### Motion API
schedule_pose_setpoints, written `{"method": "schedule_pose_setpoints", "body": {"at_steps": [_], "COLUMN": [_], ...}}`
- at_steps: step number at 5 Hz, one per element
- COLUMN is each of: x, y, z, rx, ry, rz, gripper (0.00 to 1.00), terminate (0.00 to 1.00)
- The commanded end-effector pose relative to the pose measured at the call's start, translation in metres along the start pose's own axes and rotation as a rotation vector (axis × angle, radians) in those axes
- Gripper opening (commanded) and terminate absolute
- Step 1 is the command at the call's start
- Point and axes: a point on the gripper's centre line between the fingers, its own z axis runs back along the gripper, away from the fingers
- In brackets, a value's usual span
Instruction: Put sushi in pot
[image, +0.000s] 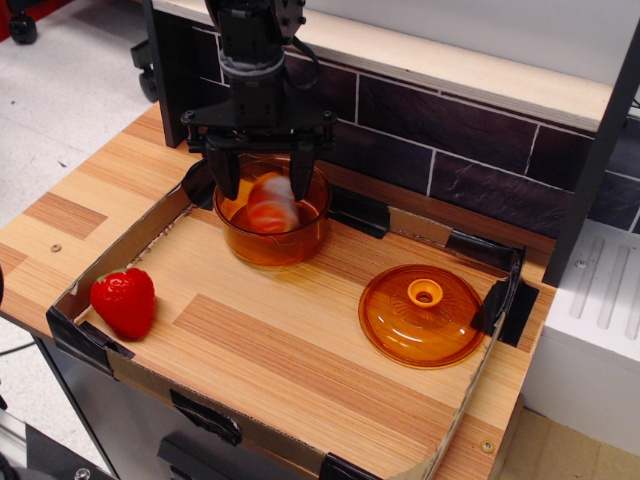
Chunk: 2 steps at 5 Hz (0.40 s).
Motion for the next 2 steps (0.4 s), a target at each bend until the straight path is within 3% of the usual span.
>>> {"method": "schedule_pose_setpoints", "body": {"at_steps": [1, 2], "x": [0.009, 0.003], "y": [0.002, -0.003], "z": [0.024, 0.049], "rx": [-0.032, -0.082], "ry": [-0.042, -0.040], "rz": [0.003, -0.001], "gripper": [1.00, 1.00], "terminate": [0.00, 0.00]}}
